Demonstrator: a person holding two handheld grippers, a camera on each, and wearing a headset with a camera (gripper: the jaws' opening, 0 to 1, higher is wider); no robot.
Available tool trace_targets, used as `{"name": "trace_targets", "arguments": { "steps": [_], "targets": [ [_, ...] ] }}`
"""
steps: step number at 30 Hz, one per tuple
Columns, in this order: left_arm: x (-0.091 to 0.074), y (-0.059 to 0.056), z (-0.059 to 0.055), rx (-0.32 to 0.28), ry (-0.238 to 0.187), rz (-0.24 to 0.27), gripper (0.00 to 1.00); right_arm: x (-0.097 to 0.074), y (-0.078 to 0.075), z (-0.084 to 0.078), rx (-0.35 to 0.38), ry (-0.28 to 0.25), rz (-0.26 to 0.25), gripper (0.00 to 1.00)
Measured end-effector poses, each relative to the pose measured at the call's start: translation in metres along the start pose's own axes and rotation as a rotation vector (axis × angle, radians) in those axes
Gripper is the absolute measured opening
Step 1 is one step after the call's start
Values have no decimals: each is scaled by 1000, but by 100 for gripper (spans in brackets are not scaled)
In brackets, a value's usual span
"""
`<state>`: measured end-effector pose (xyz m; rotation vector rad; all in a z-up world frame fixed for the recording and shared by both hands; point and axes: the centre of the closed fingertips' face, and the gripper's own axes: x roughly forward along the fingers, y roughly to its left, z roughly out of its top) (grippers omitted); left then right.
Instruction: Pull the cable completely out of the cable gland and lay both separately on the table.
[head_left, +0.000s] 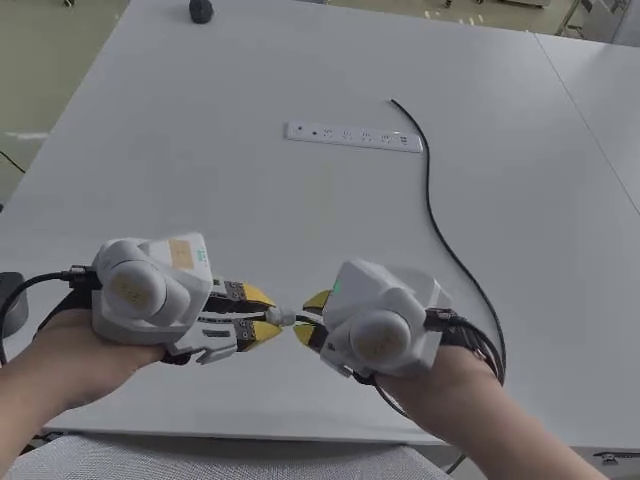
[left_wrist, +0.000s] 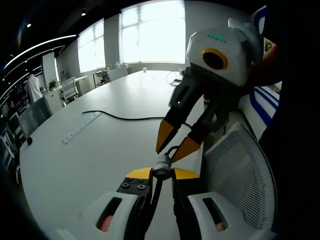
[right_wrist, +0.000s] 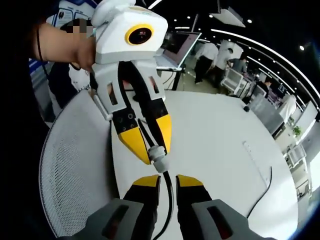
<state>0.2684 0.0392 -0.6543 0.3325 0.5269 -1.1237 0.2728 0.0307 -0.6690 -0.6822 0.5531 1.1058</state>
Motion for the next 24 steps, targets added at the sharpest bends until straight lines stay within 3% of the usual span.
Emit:
{"name": "trace_targets", "arguments": {
  "steps": [7, 14, 19, 24],
  "targets": [
    [0, 0, 0, -3, -3, 2, 15, 1, 1, 1, -29, 0, 9, 1],
    [1, 0, 1, 1, -3, 0, 15, 0, 0, -2, -19, 1, 1, 0],
    [1, 0, 5, 4, -10, 1, 15, -3, -5, -3, 33, -20, -8, 0],
    [1, 1, 5, 8, -7, 1, 15, -4, -9, -10, 77, -7, -23, 0]
  ]
}}
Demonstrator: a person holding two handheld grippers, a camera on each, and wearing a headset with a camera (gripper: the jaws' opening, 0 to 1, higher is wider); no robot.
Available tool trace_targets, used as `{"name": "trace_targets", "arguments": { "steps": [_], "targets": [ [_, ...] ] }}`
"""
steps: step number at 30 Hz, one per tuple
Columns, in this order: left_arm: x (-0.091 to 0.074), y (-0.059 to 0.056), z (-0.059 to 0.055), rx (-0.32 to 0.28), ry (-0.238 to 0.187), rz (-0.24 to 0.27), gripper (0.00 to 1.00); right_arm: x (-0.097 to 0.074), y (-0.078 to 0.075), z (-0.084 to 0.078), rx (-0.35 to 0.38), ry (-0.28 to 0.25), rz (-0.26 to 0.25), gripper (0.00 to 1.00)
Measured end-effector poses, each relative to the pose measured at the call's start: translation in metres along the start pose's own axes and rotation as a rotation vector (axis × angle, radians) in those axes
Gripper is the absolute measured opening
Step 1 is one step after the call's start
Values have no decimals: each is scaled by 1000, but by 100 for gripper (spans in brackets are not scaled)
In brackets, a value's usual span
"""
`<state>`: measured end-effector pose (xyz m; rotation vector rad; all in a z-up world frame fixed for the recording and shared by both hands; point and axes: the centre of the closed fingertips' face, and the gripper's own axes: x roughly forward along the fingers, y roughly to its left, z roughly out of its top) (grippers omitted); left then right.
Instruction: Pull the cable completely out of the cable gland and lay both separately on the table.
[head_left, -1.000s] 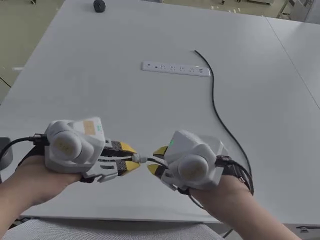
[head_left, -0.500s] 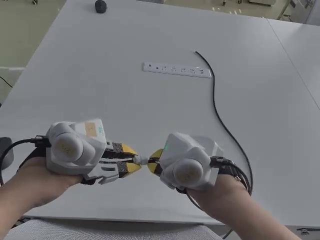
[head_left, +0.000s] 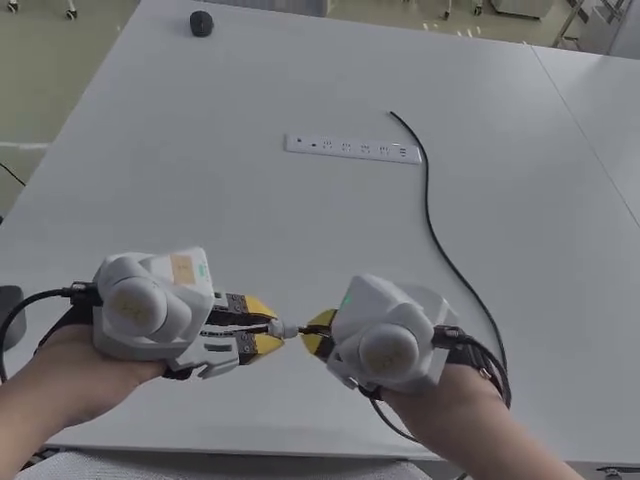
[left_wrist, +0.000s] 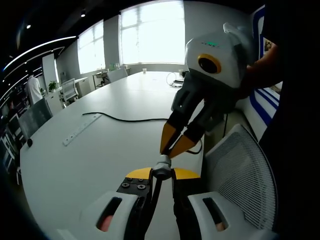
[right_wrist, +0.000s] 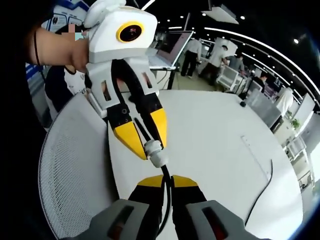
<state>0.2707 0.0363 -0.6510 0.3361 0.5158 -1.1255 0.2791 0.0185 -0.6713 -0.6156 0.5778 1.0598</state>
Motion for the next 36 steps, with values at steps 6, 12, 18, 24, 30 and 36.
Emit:
{"name": "trace_targets", "arguments": {
  "steps": [6, 12, 18, 24, 30, 36],
  "targets": [
    [0, 1, 1, 3, 0, 0, 15, -2, -4, -6, 57, 2, -5, 0],
    [-1, 2, 2, 8, 1, 2, 15, -3, -9, -12, 144, 5, -11, 0],
    [-2, 2, 2, 7, 3, 4, 15, -4, -12, -20, 211, 13, -21, 0],
    [-5, 2, 3, 0, -4, 15, 15, -4, -16, -28, 326, 7, -21, 0],
    [-6, 1, 0, -3, 0, 20, 15, -3, -17, -38, 378, 21, -24, 0],
    [-5, -1, -1, -4, 4, 18, 15, -1, -17, -51, 442, 54, -32, 0]
  ]
}}
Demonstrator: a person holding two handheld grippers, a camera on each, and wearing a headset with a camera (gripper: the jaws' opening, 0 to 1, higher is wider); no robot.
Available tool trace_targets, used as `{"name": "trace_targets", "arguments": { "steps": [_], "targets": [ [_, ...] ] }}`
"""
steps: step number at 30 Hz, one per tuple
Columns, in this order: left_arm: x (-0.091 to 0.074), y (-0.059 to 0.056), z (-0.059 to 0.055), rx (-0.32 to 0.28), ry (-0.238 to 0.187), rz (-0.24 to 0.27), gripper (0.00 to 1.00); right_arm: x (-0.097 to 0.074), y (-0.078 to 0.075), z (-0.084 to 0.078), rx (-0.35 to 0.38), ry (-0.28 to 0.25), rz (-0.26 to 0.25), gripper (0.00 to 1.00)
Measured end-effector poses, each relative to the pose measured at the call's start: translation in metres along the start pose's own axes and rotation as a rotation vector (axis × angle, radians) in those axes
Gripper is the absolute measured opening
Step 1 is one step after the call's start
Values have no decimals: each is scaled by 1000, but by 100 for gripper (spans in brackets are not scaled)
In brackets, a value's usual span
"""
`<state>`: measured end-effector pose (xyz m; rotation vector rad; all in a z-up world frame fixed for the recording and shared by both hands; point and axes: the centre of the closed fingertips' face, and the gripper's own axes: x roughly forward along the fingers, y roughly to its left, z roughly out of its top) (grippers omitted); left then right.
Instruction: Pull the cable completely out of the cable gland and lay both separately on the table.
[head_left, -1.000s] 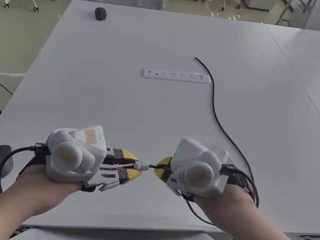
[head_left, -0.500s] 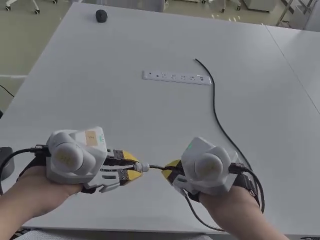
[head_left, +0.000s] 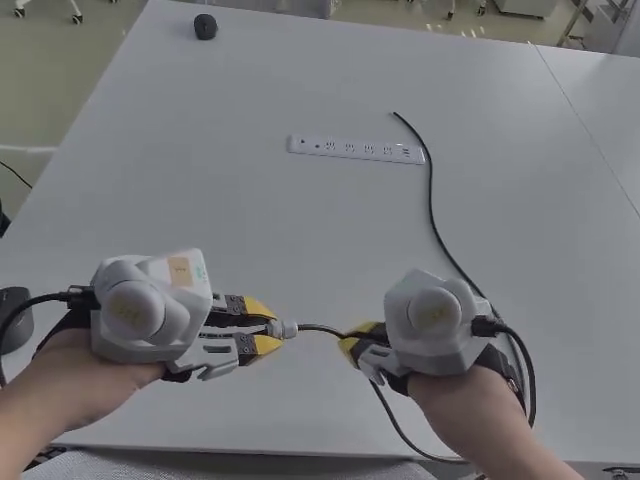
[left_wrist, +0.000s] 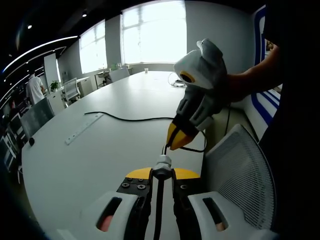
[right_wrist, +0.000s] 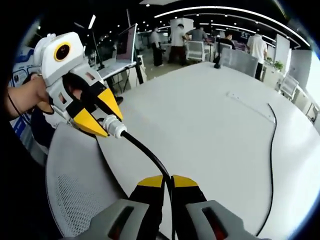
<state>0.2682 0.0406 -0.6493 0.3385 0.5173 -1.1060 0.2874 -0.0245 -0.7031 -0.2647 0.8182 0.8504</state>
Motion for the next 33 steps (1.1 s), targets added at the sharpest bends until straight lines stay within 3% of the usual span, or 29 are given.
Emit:
{"name": "trace_targets", "arguments": {
  "steps": [5, 10, 17, 23, 26, 33],
  "targets": [
    [0, 0, 1, 5, -1, 0, 15, -1, -1, -3, 23, 2, 2, 0],
    [0, 1, -2, 1, 9, 1, 15, -3, 6, 3, -69, -38, 27, 0],
    [0, 2, -3, -3, 10, 4, 15, -3, 8, 1, -129, -38, 31, 1],
    [0, 1, -2, -1, 5, -1, 15, -7, 11, 5, -124, -68, 48, 5],
    [0, 1, -1, 1, 3, -1, 15, -12, 16, 16, -188, -107, 37, 9],
    [1, -1, -2, 5, 4, -2, 15, -11, 39, 31, -307, -126, 68, 11]
  ]
}}
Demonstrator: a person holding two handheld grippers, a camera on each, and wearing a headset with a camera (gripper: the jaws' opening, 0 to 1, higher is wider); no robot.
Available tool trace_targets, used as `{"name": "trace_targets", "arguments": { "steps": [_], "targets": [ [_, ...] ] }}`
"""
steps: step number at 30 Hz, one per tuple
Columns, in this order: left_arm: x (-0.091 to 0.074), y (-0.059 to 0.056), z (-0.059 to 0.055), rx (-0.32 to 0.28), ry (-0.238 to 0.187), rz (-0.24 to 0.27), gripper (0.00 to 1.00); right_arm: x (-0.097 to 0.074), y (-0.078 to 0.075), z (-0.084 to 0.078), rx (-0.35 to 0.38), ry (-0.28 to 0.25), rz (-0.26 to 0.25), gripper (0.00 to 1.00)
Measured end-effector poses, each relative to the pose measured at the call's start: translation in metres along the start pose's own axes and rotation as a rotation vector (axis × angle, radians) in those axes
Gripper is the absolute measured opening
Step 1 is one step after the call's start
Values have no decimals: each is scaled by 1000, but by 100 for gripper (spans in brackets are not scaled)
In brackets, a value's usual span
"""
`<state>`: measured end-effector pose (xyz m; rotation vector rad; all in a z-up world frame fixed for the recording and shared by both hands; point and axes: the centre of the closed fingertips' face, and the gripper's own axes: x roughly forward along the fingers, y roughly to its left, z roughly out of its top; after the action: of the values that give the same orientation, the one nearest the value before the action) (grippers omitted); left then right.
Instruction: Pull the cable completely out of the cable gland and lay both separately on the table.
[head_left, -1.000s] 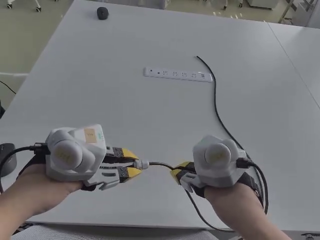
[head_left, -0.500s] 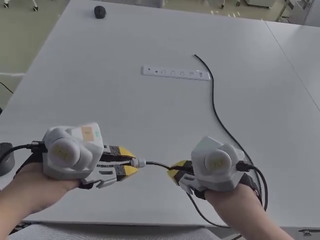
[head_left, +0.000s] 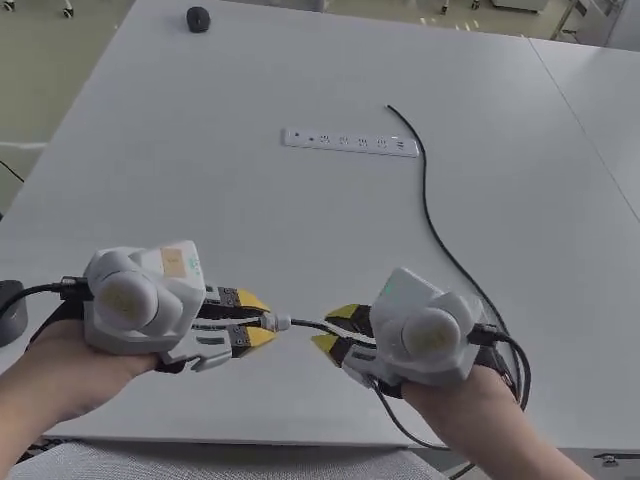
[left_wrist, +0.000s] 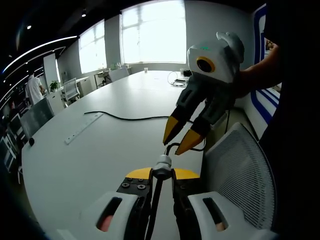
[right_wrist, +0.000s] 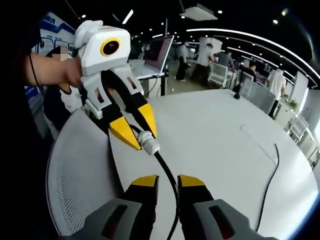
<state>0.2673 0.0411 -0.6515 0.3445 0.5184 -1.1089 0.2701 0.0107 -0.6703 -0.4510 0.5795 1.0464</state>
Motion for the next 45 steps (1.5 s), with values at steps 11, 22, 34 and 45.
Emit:
{"name": "trace_targets", "arguments": {
  "steps": [11, 22, 34, 45],
  "targets": [
    [-1, -3, 2, -1, -4, -4, 15, 8, 10, 21, -176, 3, 1, 5],
    [0, -4, 4, -7, -12, -5, 15, 8, 7, 17, -158, 10, -13, 1],
    [2, -5, 4, 13, -6, -6, 15, 5, -2, 4, -64, 30, -23, 0],
    [1, -5, 6, 24, -15, -13, 15, 2, -9, -9, 83, 37, -30, 0]
  ]
}}
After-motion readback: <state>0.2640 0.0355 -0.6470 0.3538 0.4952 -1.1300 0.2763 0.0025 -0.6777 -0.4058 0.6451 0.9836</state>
